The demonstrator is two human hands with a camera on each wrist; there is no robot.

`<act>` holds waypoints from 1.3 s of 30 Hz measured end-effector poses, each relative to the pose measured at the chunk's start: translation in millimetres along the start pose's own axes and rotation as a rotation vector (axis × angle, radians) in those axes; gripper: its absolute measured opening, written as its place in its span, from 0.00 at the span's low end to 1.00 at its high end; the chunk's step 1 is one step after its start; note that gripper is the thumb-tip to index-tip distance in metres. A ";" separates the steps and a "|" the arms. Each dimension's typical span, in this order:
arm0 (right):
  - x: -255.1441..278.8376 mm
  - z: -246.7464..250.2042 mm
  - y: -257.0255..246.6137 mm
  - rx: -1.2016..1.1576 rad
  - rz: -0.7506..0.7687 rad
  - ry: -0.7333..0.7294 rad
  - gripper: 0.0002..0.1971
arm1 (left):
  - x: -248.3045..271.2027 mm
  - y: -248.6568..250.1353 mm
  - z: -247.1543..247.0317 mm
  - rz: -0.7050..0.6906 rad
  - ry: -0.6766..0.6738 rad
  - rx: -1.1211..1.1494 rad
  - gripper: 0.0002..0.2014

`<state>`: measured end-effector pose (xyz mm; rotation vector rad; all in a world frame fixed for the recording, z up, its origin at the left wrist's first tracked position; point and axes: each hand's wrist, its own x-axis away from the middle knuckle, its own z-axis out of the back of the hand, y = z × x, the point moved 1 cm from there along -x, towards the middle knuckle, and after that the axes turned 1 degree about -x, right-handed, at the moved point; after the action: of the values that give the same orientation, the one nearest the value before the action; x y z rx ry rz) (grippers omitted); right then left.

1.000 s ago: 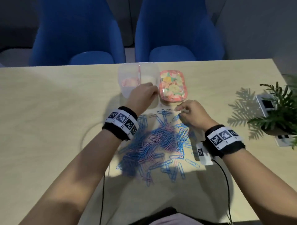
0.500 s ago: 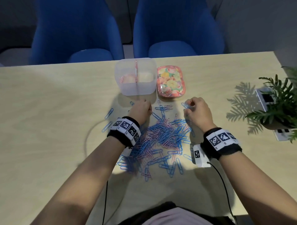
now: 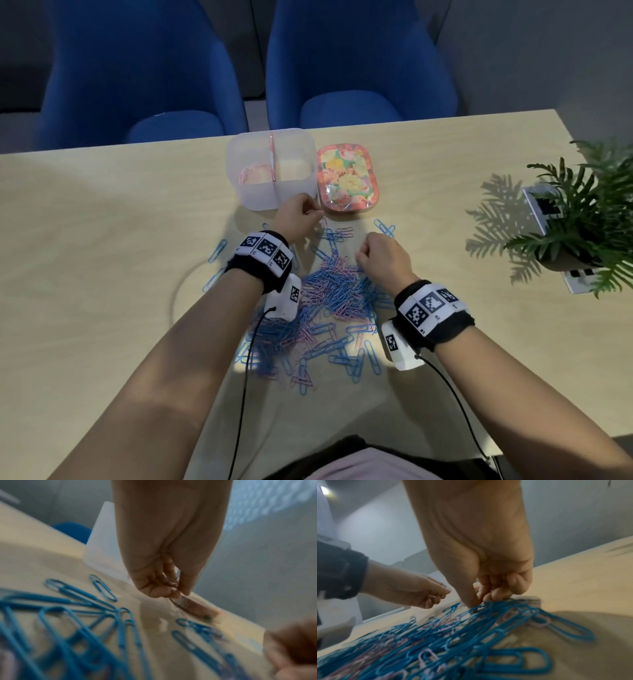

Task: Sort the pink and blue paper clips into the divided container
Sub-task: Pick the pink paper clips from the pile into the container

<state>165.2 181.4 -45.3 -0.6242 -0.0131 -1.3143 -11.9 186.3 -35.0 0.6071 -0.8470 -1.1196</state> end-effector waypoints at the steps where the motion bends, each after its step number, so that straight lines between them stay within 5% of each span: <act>1: 0.1 0.9 0.5 -0.029 0.021 0.000 0.05 | -0.5 0.5 0.3 -0.066 -0.003 -0.115 0.06; 7: -16.6 14.0 7.1 -0.624 -0.025 0.140 0.10 | -4.6 -1.2 -3.4 -0.348 -0.081 -0.563 0.12; 12: -27.1 18.1 -6.0 -0.240 0.155 0.132 0.09 | -5.3 -3.7 -4.8 -0.417 -0.129 -0.713 0.10; 16: -30.1 15.2 -16.3 0.024 0.338 0.015 0.09 | -1.5 -5.0 -3.6 -0.322 -0.129 -0.755 0.10; 21: -26.2 14.0 -18.0 0.102 0.332 -0.014 0.05 | 11.5 -7.1 3.1 -0.228 -0.156 -0.624 0.09; 26: -22.7 6.5 -11.3 0.149 0.302 -0.034 0.06 | 25.5 -8.9 4.9 -0.072 -0.071 -0.308 0.12; 31: -22.9 10.7 -3.0 0.034 0.193 -0.078 0.05 | 32.4 0.1 2.2 0.184 -0.187 0.106 0.12; 34: -17.9 9.2 -2.7 0.033 0.187 -0.134 0.04 | 37.4 1.8 -8.4 0.185 -0.236 0.017 0.17; 39: -13.3 9.6 8.3 -0.127 0.183 -0.025 0.03 | 41.0 -4.2 -29.3 -0.005 -0.093 -0.352 0.19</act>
<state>172.1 198.3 -45.4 -0.7330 0.1056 -1.1362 18.1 146.5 -43.3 0.2666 -0.7045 -1.2734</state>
